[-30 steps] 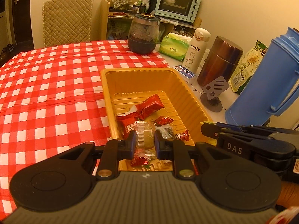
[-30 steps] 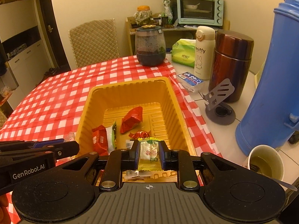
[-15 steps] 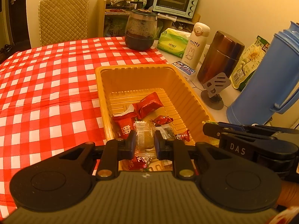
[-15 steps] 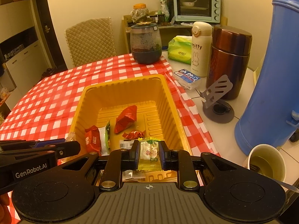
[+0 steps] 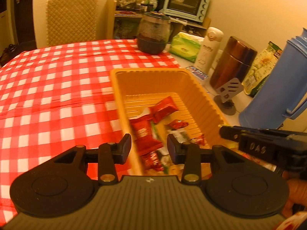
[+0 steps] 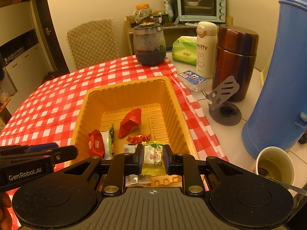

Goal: Organize snacks

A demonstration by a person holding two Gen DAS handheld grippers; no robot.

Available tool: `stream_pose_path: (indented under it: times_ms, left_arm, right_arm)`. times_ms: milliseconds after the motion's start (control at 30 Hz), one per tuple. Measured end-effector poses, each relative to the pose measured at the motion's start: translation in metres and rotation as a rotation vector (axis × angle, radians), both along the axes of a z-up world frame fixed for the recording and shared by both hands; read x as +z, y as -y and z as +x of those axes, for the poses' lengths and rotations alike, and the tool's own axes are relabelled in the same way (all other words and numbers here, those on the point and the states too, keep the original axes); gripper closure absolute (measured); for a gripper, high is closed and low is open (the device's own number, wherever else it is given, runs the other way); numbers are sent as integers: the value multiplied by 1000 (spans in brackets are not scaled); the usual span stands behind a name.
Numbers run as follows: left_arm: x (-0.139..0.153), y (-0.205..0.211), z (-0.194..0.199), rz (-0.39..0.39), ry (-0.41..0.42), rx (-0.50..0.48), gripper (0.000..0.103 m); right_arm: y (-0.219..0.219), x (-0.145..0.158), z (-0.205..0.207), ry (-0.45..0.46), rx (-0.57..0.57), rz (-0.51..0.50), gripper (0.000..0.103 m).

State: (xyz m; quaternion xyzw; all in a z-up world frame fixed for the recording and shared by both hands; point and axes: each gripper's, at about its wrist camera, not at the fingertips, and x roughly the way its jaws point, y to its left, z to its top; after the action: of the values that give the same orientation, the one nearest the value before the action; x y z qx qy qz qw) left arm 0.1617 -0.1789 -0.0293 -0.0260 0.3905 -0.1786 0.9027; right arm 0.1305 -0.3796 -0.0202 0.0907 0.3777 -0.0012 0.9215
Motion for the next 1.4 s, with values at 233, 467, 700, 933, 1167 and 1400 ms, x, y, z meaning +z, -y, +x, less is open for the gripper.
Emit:
stream_pose_path:
  times_ms: [233,467,700,933,1167,1400]
  left_arm:
    - [-5,-22,-7,37,3,56,59]
    - [-7,-33,-8,51,11,84,33]
    - [-10,-42,-10,88,15,116,20]
    - [-13,-49,-14,109,22,149,8]
    - [-7,-54,-23,101,33,165,1]
    - [6,-58,-38,93,59,170,0]
  right_arm:
    - [-9,3,2,4,19,9,81]
    - [-17,7,7,15,34,30,81]
    - [-21,8,15,26,76,72,81]
    - [-18,9,14,40,44,97,38]
    - [-17,10,7,12,20,70,37]
    - [-22,17,-9,0,18,54,37]
